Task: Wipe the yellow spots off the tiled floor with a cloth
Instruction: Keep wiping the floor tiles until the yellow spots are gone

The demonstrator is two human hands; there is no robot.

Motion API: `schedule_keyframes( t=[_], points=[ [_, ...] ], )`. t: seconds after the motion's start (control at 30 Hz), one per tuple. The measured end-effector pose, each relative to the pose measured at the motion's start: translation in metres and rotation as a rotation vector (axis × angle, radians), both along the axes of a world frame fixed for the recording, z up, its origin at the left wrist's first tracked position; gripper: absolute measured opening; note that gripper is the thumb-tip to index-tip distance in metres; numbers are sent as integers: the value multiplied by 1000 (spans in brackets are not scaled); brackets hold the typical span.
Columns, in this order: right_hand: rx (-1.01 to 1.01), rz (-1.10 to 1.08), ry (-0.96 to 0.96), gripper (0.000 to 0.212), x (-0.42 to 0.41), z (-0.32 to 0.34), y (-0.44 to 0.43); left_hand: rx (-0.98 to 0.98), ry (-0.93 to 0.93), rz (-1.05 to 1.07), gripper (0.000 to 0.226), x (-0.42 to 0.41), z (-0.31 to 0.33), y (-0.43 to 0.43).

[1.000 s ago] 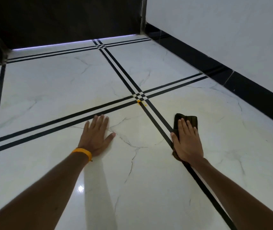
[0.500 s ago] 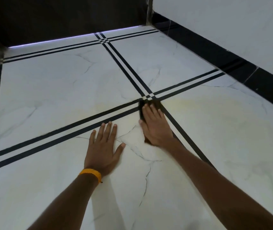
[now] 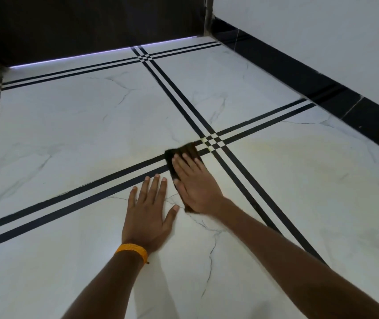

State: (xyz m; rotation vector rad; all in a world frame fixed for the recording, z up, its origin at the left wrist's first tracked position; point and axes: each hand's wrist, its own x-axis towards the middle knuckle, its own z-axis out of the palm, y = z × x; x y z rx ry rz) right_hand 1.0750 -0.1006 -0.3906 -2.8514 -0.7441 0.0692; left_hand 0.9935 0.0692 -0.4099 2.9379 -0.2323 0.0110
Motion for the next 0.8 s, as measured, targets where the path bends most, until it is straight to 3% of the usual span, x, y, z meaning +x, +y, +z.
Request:
schedule_keyframes(
  t=[0.1, 0.2, 0.3, 0.37, 0.47, 0.53, 0.6, 0.7, 0.8],
  points=[
    [28, -58, -12, 65, -37, -2, -67, -12, -1, -1, 76, -1, 1, -4],
    [-20, -417, -43, 67, 29, 1, -124, -13, 18, -1, 77, -1, 1, -5],
    [-34, -602, 26, 67, 100, 4, -102, -10, 26, 1, 78, -1, 0, -1],
    [-42, -535, 9, 71, 115, 4, -54, -16, 16, 5, 78, -2, 0, 0],
    [-55, -133, -7, 62, 73, 7, 14, -4, 28, 4, 77, 2, 1, 1],
    [-51, 115, -10, 62, 26, 2, 7, 17, 23, 4, 77, 2, 0, 0],
    [-40, 80, -2, 65, 19, -2, -31, 11, 17, 4, 78, 2, 1, 2],
    [-87, -206, -10, 69, 44, 3, -62, 7, 2, -6, 78, 4, -2, 8],
    [-71, -54, -19, 63, 23, 2, -38, 12, -4, -6, 78, 3, -3, 6]
  ],
)
